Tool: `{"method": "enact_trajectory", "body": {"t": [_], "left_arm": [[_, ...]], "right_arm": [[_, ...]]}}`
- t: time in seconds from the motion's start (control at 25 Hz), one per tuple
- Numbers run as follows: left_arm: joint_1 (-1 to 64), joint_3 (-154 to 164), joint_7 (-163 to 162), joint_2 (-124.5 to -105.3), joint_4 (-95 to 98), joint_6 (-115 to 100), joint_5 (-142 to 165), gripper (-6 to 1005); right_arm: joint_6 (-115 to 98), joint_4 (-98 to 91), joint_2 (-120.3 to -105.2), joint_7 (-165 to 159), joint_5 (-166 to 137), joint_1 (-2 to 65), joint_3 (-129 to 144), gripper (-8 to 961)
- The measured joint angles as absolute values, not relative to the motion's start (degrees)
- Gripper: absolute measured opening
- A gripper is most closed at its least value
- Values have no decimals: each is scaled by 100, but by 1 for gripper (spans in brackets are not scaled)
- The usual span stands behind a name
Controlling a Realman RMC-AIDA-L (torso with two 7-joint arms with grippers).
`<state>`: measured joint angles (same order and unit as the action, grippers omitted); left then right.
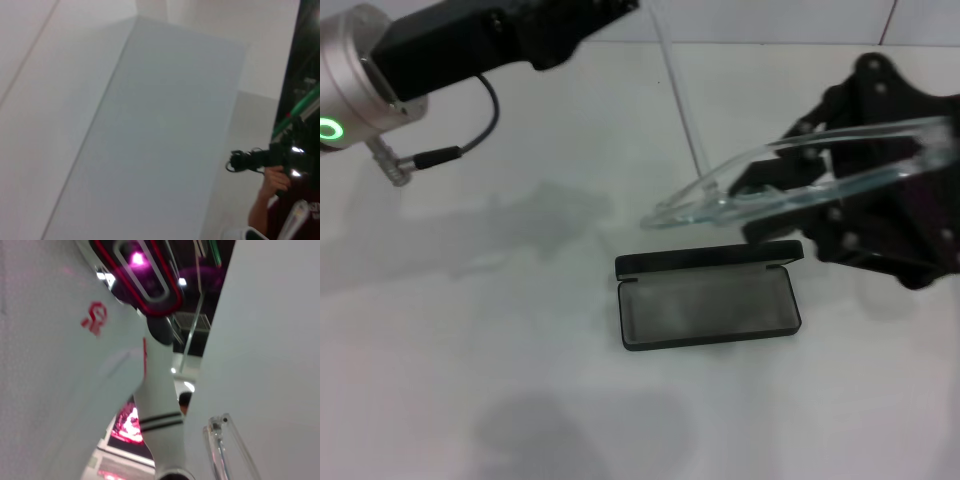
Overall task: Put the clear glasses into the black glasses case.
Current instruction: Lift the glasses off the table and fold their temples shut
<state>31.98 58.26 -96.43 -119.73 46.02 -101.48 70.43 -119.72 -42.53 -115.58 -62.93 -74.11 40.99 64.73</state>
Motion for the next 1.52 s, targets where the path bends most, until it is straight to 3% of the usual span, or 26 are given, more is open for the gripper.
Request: {"method": "enact_trajectory", "body": {"t": [1.52], "left_arm": [[3145, 5764, -9573, -11962, 4869, -10609, 7074, 101]], "right_arm": [[-11441, -3999, -11558, -5959, -7550, 4042, 6486, 97]]}}
